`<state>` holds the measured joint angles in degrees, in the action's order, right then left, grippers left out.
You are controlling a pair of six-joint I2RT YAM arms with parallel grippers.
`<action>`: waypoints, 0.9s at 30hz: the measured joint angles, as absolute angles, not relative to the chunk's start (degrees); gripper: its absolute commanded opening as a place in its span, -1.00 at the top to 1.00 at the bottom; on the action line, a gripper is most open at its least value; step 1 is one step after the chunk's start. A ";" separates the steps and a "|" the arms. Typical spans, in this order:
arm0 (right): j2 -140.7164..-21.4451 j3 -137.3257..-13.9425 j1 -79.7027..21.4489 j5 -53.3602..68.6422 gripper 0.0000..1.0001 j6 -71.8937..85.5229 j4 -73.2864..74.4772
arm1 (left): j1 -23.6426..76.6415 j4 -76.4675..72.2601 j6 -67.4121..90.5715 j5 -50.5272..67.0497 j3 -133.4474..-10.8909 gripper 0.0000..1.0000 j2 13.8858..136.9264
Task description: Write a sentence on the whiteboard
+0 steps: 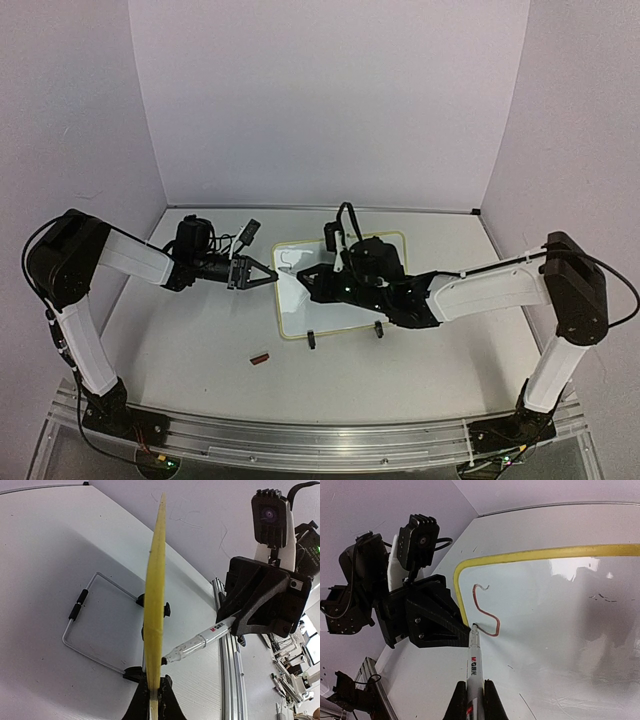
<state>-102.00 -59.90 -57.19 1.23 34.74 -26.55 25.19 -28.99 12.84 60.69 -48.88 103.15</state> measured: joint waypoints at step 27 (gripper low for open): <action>-95.94 -53.58 -56.90 -1.92 1.00 34.79 -31.13 | 25.19 -28.99 12.80 60.88 -48.86 1.00 103.15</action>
